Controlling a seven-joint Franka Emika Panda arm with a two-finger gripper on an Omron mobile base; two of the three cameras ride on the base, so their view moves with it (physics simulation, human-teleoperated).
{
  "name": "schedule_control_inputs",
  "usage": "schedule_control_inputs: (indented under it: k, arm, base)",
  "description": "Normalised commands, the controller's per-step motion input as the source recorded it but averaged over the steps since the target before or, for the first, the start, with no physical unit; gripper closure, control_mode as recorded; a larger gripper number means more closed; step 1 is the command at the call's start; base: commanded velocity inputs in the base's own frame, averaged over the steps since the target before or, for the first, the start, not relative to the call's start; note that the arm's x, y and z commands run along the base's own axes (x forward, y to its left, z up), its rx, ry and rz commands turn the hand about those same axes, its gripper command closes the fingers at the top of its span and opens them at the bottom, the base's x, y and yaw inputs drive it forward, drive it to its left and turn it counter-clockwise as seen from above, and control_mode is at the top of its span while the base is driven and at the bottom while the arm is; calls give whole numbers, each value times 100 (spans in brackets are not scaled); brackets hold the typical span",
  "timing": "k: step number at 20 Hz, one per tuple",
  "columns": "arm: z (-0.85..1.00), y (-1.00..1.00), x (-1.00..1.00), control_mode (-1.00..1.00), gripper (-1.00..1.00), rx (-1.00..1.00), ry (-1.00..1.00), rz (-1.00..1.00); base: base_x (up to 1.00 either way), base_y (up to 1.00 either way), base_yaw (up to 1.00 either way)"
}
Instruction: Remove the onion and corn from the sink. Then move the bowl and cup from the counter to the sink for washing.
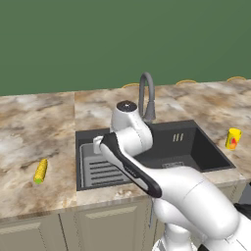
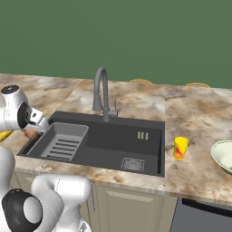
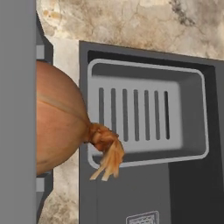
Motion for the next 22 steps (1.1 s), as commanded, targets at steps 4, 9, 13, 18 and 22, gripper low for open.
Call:
schedule_control_inputs:
  k: [4, 9, 13, 18, 22]
  arm:
    - [9, 23, 0, -100, 100, 0, 9, 0]
    - [8, 24, 0, -100, 100, 0, 16, 0]
    - [5, 27, 0, -100, 100, 0, 18, 0]
    - [1, 32, -4, -100, 100, 0, 16, 0]
    - [-1, 33, -8, -100, 100, 0, 5, 0]
  base:
    - [0, 0, 0]
    - [0, 0, 0]
    - [0, 0, 0]
    - [0, 0, 0]
    - [0, 0, 0]
